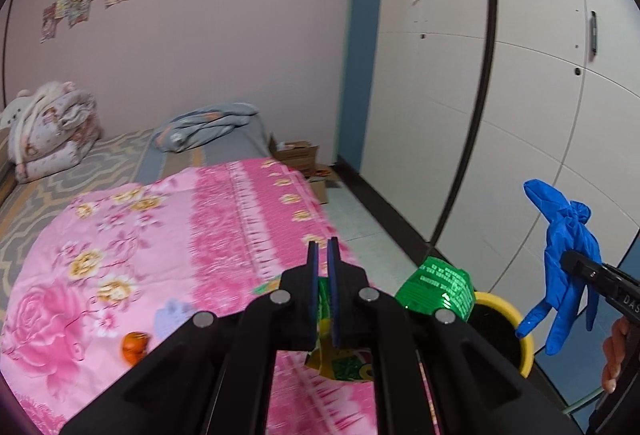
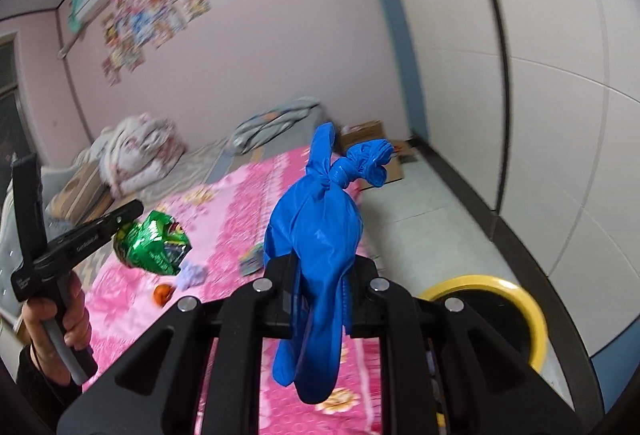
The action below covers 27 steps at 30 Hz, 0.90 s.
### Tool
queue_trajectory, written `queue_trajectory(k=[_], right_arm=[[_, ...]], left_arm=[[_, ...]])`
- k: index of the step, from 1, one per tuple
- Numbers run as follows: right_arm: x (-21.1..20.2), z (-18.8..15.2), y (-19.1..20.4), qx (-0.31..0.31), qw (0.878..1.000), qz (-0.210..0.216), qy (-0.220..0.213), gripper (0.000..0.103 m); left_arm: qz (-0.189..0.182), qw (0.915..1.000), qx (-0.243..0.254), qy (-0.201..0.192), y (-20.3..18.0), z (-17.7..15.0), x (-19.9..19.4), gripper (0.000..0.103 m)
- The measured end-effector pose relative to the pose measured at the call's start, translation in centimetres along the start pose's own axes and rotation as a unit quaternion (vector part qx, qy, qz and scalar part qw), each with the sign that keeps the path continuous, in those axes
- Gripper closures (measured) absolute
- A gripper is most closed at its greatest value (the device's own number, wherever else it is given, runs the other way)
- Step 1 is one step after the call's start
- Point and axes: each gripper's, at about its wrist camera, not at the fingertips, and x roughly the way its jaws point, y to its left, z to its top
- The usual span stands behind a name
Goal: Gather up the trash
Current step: 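Carry the candy wrapper and blue glove over the yellow-rimmed bin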
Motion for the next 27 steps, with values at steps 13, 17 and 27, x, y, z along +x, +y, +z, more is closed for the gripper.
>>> queue_trajectory(k=[13, 17, 27], right_arm=[[-0.1, 0.1, -10.6, 0.047, 0.995, -0.088, -0.018, 0.089], [1.4, -0.9, -12.9, 0.06, 0.992, -0.11, -0.015, 0.089], [5.7, -4.6, -17.8, 0.098, 0.981, -0.166, 0.014, 0.088]], left_arm=[[-0.041, 0.9986, 0.018, 0.029, -8.6, -0.1, 6.9, 0.099], [-0.048, 0.9971, 0.031, 0.051, -10.9, -1.4, 10.1, 0.099], [-0.071, 0.9916, 0.062, 0.088, -15.4, -4.8, 16.2, 0.099]])
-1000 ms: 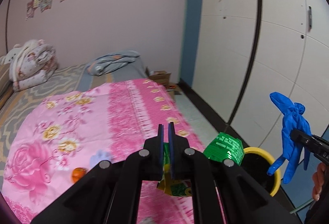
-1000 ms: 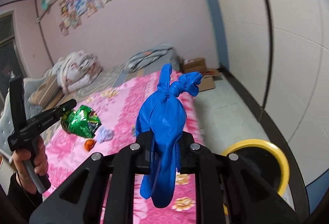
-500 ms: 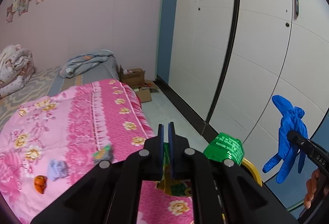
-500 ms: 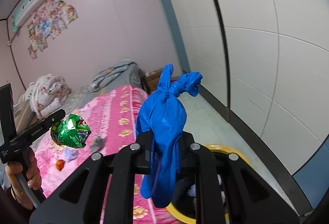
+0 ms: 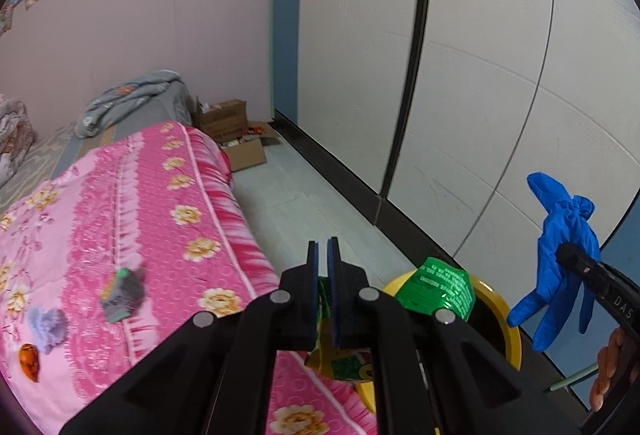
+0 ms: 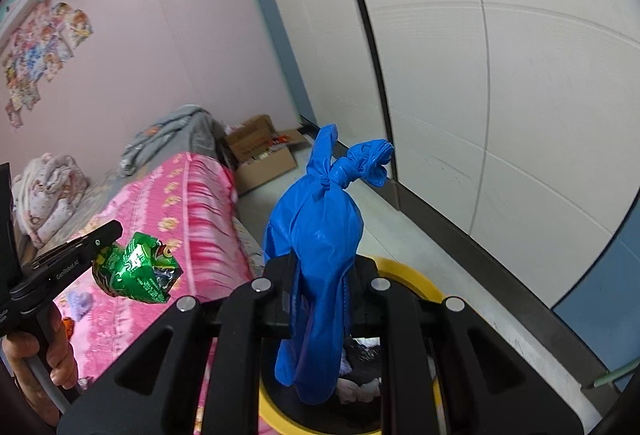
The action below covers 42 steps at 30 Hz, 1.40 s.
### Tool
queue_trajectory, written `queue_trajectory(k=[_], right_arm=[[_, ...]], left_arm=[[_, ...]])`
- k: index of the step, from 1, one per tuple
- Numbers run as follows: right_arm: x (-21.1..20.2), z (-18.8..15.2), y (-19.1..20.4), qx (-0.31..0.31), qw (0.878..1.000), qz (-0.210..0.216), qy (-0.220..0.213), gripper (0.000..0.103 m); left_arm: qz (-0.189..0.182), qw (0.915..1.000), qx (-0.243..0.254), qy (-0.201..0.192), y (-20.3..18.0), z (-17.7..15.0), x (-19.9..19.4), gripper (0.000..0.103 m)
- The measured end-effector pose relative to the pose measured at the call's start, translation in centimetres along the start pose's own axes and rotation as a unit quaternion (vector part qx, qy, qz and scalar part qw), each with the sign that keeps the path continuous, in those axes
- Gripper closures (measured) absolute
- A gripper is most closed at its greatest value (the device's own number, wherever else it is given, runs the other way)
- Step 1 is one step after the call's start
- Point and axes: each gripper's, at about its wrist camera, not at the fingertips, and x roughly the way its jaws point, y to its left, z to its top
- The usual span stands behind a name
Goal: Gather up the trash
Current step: 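Carry the candy wrapper and blue glove over the yellow-rimmed bin, then open both tools to drop the wrapper and glove into the bin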
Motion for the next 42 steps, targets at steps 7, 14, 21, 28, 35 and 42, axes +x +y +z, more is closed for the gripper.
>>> queue_trajectory(k=[7, 14, 21, 28, 35, 42], right_arm=[[3.0, -2.4, -2.3, 0.019, 0.999, -0.031, 0.023, 0.088], [3.9, -4.2, -3.3, 0.023, 0.996, -0.081, 0.013, 0.088], [4.7, -4.9, -3.8, 0.023, 0.995, -0.094, 0.021, 0.081], [3.3, -5.1, -4.4, 0.026, 0.995, -0.099, 0.01, 0.062], [2.8, -5.3, -4.0, 0.033, 0.994, -0.098, 0.014, 0.051], [1.6, -4.8, -2.3, 0.034, 0.996, -0.086, 0.011, 0.044]], left_arm=[[-0.018, 0.9994, 0.024, 0.018, -2.9, -1.8, 3.5, 0.099], [-0.036, 0.9984, 0.03, 0.031, -5.4, -3.1, 5.9, 0.099], [-0.05, 0.9974, 0.034, 0.038, -7.1, -3.6, 6.8, 0.098], [-0.058, 0.9969, 0.024, 0.048, -6.8, -3.9, 6.7, 0.086], [-0.046, 0.9982, 0.002, 0.039, -4.9, -3.9, 5.4, 0.05], [-0.026, 0.9994, -0.015, 0.015, -1.6, -3.2, 2.8, 0.037]])
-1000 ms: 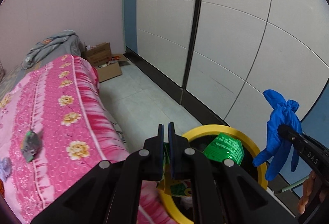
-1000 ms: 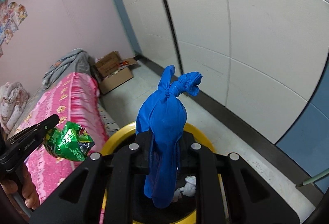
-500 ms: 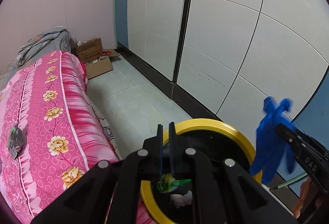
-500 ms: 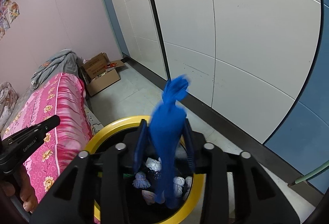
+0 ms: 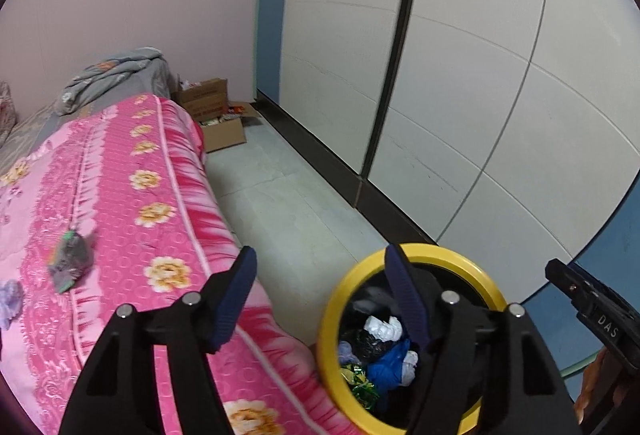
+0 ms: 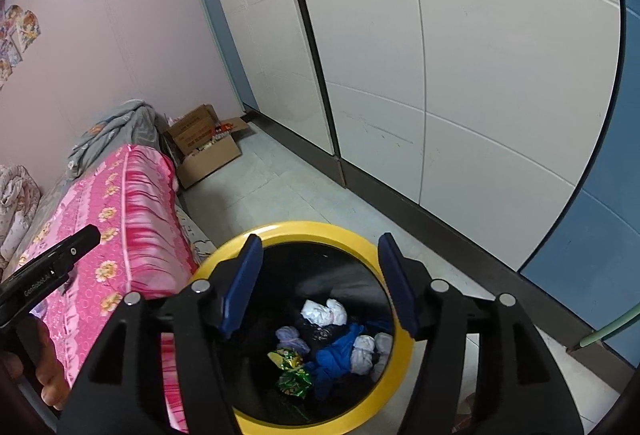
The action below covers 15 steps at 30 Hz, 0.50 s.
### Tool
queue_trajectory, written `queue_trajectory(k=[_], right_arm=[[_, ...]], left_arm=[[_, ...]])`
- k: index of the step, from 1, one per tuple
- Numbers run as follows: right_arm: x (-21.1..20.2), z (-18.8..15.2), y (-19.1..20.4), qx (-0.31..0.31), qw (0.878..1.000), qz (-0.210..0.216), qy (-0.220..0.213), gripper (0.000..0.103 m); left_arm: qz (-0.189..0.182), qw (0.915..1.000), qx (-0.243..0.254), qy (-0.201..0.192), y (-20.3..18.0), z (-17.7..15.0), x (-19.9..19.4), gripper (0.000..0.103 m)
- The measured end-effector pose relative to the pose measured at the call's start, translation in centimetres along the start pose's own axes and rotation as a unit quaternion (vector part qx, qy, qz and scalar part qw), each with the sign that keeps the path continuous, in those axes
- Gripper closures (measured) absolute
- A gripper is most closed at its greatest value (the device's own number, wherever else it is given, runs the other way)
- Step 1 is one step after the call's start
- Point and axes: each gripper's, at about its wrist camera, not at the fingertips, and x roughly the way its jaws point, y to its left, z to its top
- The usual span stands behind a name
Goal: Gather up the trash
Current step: 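Open both tools to drop the wrapper and glove into the bin, then move both open tools back over the remaining trash on the bed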
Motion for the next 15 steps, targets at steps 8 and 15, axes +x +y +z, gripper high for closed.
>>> queue_trajectory(k=[8, 15], right_arm=[[-3.6, 1.4, 4.9, -0.03, 0.998, 0.044, -0.025, 0.037], [-6.0, 2.2, 10.7, -0.063, 0.993, 0.095, -0.037, 0.033]], left_arm=[[0.035, 0.9983, -0.015, -0.045, 5.0, 1.1, -5.5, 0.029], [0.078, 0.9939, -0.03, -0.072, 10.6, 0.9, -10.2, 0.027]])
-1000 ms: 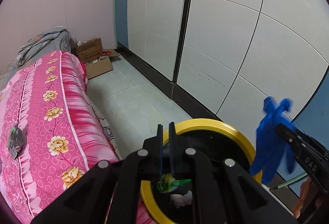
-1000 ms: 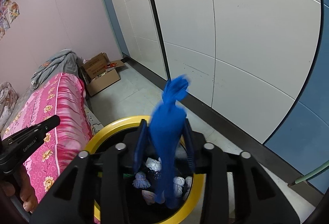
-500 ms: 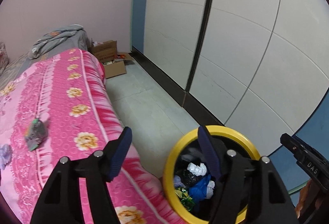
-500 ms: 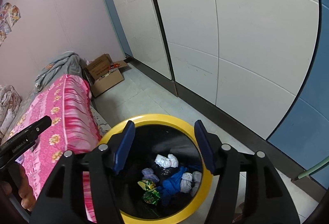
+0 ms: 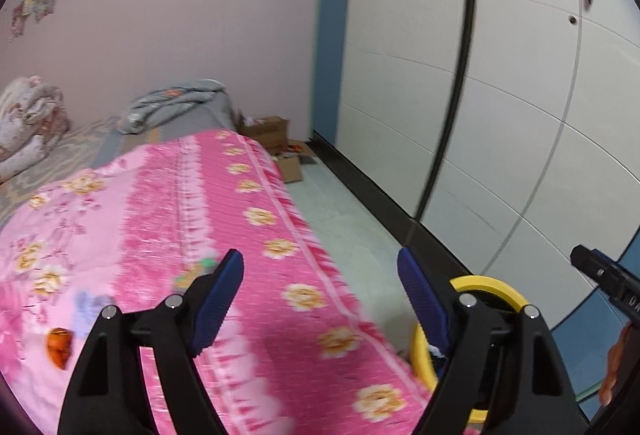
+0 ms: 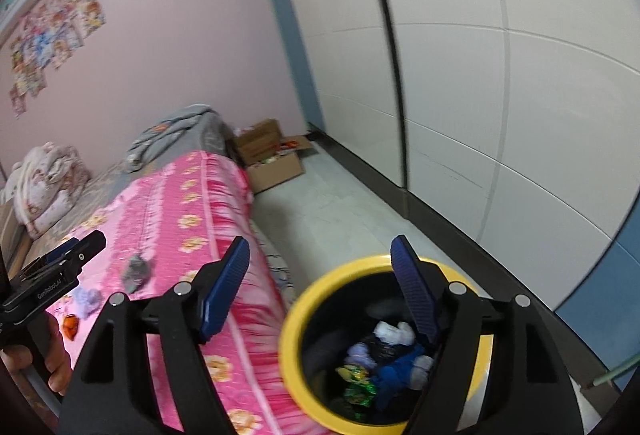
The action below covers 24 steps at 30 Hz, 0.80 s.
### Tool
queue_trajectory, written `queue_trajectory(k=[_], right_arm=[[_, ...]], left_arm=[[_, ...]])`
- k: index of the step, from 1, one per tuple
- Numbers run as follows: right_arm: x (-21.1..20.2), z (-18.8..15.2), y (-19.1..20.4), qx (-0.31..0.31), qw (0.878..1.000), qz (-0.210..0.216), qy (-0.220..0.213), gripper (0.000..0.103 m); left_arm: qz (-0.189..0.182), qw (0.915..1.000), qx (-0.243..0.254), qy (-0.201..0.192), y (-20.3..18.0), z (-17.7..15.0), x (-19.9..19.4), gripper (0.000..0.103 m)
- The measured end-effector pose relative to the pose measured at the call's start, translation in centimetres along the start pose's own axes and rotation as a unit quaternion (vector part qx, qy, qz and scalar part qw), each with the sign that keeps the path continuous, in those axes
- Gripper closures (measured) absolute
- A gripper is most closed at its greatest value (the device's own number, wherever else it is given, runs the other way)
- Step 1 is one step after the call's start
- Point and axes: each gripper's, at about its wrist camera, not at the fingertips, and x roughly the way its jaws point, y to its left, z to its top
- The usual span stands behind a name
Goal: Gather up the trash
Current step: 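Move both open tools back over the remaining trash on the bed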
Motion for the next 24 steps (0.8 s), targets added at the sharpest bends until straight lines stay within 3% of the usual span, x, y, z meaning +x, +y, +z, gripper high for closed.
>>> queue_trajectory(k=[14, 24], right_arm=[[0.8, 1.2, 13.1, -0.069, 0.994, 0.088, 0.005, 0.031], [5.7, -0.4, 20.8, -0.099, 0.986, 0.129, 0.04, 0.029]], left_arm=[[0.103, 0.9931, -0.052, -0.02, 15.0, -1.1, -6.0, 0.026], [0.169, 0.981, -0.096, 0.002, 24.8, -4.3, -7.0, 0.026]])
